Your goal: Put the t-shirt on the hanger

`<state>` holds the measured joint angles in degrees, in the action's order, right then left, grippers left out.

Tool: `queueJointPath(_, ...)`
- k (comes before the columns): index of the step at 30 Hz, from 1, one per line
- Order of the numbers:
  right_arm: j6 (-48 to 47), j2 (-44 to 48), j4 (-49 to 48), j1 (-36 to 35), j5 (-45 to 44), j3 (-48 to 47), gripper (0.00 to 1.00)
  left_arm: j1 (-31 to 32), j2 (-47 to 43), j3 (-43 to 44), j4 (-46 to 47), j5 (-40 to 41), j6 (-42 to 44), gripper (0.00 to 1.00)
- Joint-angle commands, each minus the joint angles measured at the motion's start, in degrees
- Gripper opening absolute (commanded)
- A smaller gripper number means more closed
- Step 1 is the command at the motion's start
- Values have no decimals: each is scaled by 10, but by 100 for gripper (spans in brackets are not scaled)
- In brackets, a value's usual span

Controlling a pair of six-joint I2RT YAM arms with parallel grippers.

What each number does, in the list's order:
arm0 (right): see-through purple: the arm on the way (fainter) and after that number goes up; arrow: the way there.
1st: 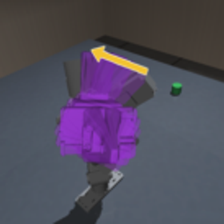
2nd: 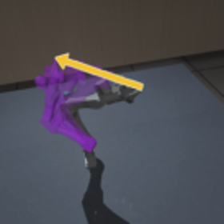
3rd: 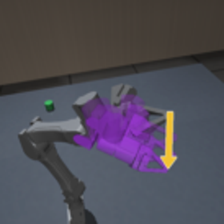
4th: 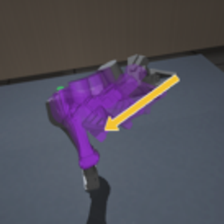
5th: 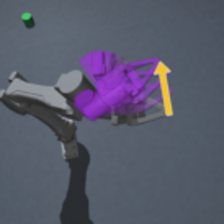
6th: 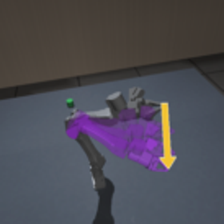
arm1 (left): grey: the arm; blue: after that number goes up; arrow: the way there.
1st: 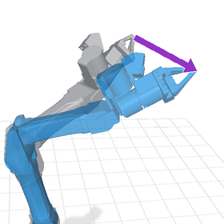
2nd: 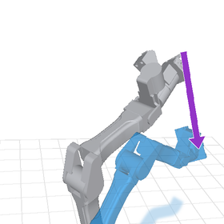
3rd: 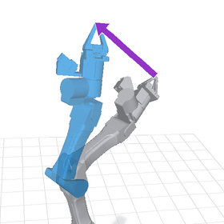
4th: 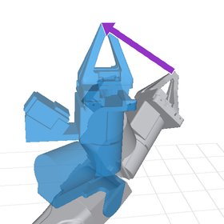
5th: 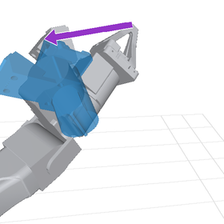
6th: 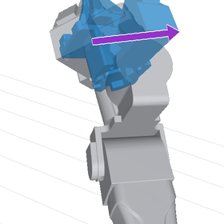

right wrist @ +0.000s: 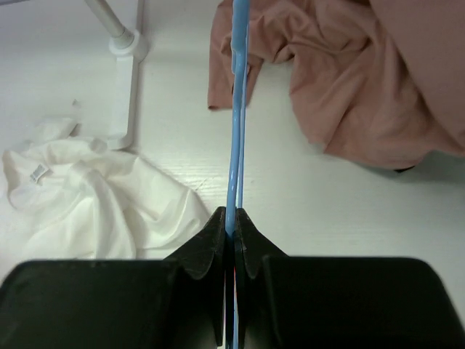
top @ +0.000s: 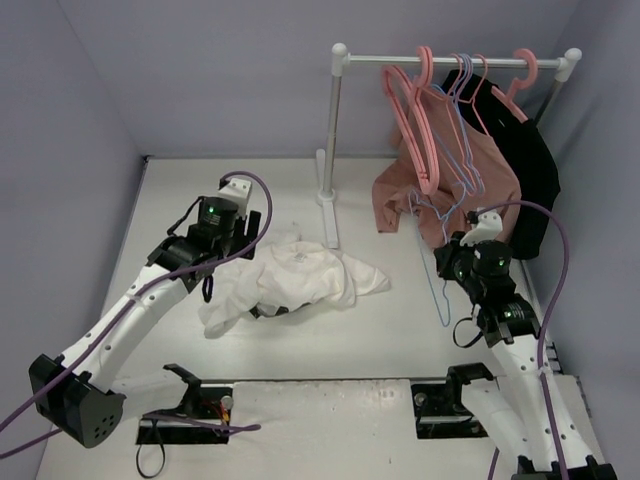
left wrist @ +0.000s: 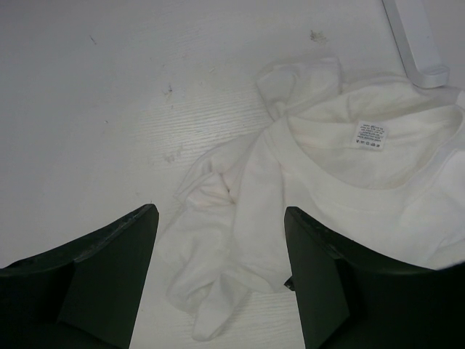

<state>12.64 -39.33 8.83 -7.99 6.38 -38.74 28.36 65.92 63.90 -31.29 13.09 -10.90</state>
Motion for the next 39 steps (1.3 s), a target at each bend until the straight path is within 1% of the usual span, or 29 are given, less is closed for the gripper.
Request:
queueJointPath(1,34,29,-2,-9,65,5,0,-4,-1,11,15,-5,-12,66)
queueJointPath(3,33,53,6,-16,79,1,0,-3,-2,11,12,-15,-25,66)
queueJointPath(6,24,89,24,-20,113,-17,0,-2,-4,7,7,-60,-71,66)
queueJointPath(8,17,100,31,-20,154,-28,0,1,-6,1,1,-68,-115,66)
queueJointPath(10,12,102,34,-20,216,-31,0,3,-4,-8,-2,-78,-141,66)
queueJointPath(13,-2,101,34,-23,297,-31,0,4,11,-17,-7,-76,-181,66)
queueJointPath(17,-24,103,33,-28,349,-31,0,4,43,-24,-7,-74,-210,66)
queueJointPath(18,-33,99,32,-34,362,-31,0,4,72,-16,-8,-66,-214,66)
queueJointPath(19,-36,97,32,-35,368,-32,0,4,81,-6,-9,-60,-216,66)
queueJointPath(23,-42,90,31,-53,357,-34,0,4,168,49,-18,-42,-222,66)
queueJointPath(25,-45,93,31,-60,343,-34,0,4,218,71,-19,-26,-232,62)
queueJointPath(26,-45,94,31,-62,341,-34,0,4,219,79,-19,-26,-232,62)
queueJointPath(27,-45,99,31,-65,336,-33,0,5,248,99,-27,-25,-241,59)
queueJointPath(29,-43,107,31,-68,324,-27,0,11,276,120,-26,-24,-252,57)
queueJointPath(32,-42,114,31,-71,320,-26,0,23,308,142,-31,9,-262,56)
queueJointPath(39,-39,128,31,-80,303,-20,0,25,374,174,-41,51,-282,55)
